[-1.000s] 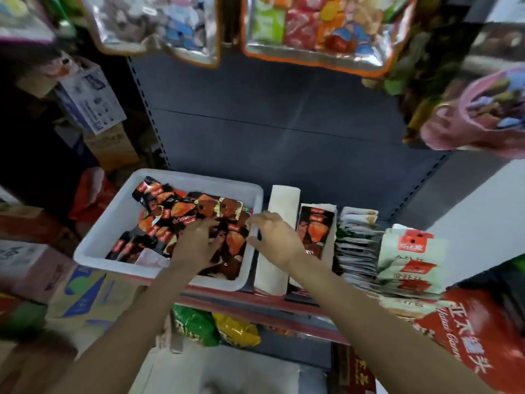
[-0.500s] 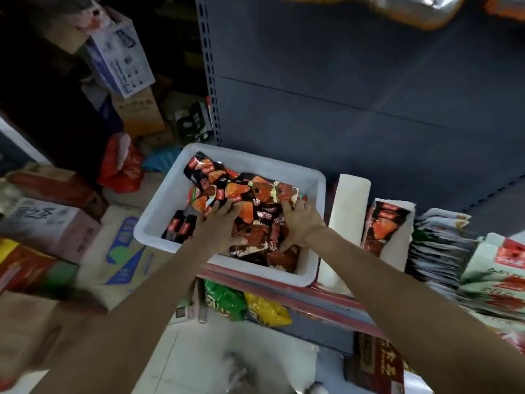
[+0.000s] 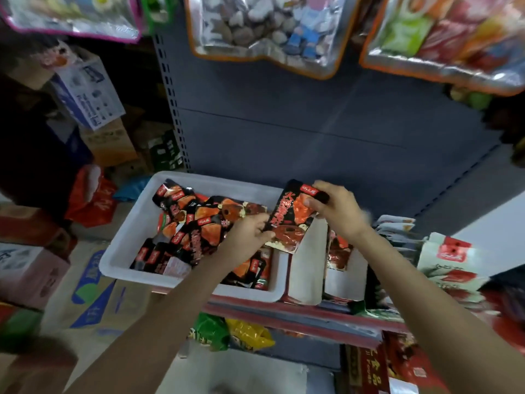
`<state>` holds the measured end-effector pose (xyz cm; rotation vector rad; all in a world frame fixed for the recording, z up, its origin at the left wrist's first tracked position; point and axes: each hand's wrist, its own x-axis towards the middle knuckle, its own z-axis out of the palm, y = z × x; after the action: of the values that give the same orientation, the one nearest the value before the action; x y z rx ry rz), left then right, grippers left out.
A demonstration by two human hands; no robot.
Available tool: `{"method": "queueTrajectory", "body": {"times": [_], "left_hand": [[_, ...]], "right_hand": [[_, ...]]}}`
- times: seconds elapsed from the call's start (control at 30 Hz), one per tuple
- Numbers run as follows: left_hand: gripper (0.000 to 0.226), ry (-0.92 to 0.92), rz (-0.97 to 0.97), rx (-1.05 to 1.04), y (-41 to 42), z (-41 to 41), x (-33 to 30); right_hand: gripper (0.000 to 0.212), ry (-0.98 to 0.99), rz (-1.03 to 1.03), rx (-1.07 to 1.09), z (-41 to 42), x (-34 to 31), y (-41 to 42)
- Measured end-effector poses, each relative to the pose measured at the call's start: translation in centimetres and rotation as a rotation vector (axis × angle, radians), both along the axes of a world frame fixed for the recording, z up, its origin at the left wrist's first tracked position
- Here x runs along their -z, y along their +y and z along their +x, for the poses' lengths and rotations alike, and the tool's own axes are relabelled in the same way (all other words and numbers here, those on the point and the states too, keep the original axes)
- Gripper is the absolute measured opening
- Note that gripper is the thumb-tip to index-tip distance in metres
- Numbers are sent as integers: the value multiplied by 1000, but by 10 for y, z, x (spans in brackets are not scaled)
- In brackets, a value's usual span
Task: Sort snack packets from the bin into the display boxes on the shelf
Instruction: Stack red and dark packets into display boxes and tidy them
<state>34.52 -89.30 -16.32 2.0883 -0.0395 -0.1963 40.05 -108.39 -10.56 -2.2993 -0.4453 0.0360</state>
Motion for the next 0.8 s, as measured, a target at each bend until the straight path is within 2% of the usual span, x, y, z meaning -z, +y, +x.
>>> {"method": "queueTrajectory", "body": {"times": [0.07, 0.1, 0.17, 0.2, 0.23, 0.33, 0.43, 0.57, 0.8], "left_hand": [[10, -19, 12, 27, -28, 9, -2], [9, -17, 15, 47, -43, 12, -3], [34, -21, 17, 98, -71, 17, -7], [39, -23, 39, 117, -83, 19, -6], [37, -28, 67, 127, -93, 22, -2], [11, -35, 106, 102, -111, 28, 10], [13, -18, 41, 74, -121, 31, 17], [29, 52, -82, 99, -133, 31, 19], [21, -124, 209, -1, -146, 40, 32]], "right_hand": [[6, -83, -37, 68, -3, -9, -25], [6, -117, -72, 96, -5, -12, -39], [10, -154, -149, 142, -7, -15, -65], [12, -163, -181, 162, -8, -15, -78], [12, -170, -203, 177, -9, -14, -89], [16, -187, -298, 197, -8, -11, -108], [18, -189, -360, 167, -5, -5, -115], [16, -172, -282, 151, 0, -3, -124], [14, -120, -288, 177, 8, 0, -131]]}}
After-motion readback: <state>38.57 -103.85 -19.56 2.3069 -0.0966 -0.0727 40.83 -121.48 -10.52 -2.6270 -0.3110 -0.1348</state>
